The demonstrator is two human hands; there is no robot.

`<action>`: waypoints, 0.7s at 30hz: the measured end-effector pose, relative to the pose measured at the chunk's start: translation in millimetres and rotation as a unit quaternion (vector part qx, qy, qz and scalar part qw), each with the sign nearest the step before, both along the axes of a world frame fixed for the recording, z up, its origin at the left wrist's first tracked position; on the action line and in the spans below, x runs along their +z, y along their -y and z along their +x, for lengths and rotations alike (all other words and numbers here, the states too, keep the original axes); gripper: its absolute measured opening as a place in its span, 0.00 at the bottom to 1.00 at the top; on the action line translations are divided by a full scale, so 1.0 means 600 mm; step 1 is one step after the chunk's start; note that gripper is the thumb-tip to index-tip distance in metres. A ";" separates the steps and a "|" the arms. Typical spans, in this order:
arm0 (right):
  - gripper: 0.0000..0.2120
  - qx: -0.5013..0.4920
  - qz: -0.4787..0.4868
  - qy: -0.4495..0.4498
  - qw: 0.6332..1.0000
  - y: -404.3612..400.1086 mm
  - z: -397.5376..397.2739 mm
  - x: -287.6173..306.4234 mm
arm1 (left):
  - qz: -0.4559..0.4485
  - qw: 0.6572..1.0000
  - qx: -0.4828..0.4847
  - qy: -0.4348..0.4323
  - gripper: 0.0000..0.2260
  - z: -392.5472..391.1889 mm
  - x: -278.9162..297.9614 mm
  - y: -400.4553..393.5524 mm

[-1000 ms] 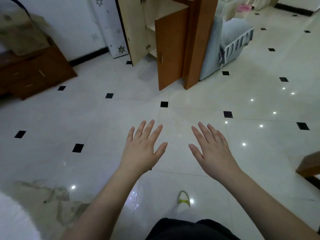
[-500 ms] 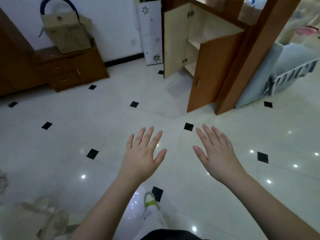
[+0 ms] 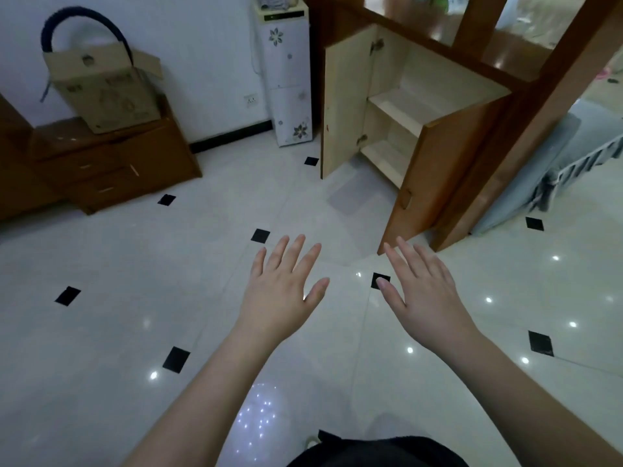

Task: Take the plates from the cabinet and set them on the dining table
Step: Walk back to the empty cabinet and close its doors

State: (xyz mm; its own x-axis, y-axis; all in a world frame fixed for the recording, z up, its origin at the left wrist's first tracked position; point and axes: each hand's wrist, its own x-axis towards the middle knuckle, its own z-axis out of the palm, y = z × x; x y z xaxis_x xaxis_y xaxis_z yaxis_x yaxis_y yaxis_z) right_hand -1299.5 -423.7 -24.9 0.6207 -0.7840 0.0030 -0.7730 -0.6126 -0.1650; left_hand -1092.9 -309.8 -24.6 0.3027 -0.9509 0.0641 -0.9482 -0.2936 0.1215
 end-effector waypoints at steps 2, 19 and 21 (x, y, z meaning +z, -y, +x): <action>0.34 -0.010 0.004 0.000 1.000 0.036 0.025 -0.002 | 0.005 1.000 -0.014 -0.003 0.29 0.025 0.002 0.049; 0.30 -0.097 0.002 0.012 0.995 0.529 0.149 -0.022 | 0.039 0.997 -0.068 0.021 0.28 0.183 0.019 0.551; 0.30 -0.107 0.011 0.013 0.994 0.574 0.163 -0.019 | 0.037 0.996 -0.075 0.016 0.28 0.194 0.019 0.595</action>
State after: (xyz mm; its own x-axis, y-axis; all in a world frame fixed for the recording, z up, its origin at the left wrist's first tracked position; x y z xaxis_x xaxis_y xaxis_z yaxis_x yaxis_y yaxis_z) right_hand -1201.5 -768.2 -36.2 0.4390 -0.8985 -0.0015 -0.8807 -0.4299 -0.1990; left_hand -976.5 -666.6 -13.4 0.1558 -0.9878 -0.0012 -0.9851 -0.1554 0.0730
